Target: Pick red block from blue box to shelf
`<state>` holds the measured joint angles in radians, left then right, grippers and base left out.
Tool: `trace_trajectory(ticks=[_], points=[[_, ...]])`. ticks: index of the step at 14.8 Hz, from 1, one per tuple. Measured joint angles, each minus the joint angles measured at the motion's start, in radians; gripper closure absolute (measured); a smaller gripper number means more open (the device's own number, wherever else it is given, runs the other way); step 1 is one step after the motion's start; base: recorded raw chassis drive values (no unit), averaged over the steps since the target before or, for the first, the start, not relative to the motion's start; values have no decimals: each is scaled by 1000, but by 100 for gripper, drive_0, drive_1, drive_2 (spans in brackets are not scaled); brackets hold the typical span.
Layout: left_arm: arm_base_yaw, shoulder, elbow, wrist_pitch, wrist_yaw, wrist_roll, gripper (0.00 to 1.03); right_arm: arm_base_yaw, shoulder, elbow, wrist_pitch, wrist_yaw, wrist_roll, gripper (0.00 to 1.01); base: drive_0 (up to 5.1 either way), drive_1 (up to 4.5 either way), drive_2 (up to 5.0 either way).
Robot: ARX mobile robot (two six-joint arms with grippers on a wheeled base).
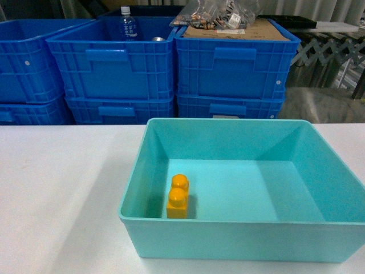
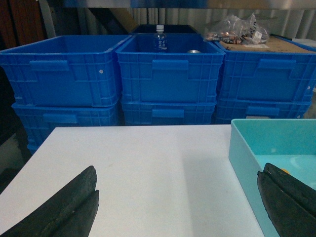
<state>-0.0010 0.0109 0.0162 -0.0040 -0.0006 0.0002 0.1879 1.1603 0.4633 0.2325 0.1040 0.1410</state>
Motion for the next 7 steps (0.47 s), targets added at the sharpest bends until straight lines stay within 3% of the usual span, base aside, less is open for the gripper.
trace_trajectory(ticks=[1, 2, 3, 4, 7], points=[[0, 0, 0, 0, 2, 0, 5, 13, -161, -101, -27, 1, -8, 74, 0, 0, 0], [0, 0, 0, 1, 2, 0, 5, 19, -210, -197, 290, 69, -64, 74, 0, 0, 0], [0, 0, 0, 0, -3, 0, 5, -4, -237, -245, 419, 71, -89, 74, 0, 0, 0], [0, 0, 0, 0, -2, 0, 5, -34, -289, -302, 462, 60, -102, 74, 0, 0, 0], [0, 0, 0, 0, -1, 0, 5, -85, -418, -364, 400, 5, -116, 74, 0, 0, 0]])
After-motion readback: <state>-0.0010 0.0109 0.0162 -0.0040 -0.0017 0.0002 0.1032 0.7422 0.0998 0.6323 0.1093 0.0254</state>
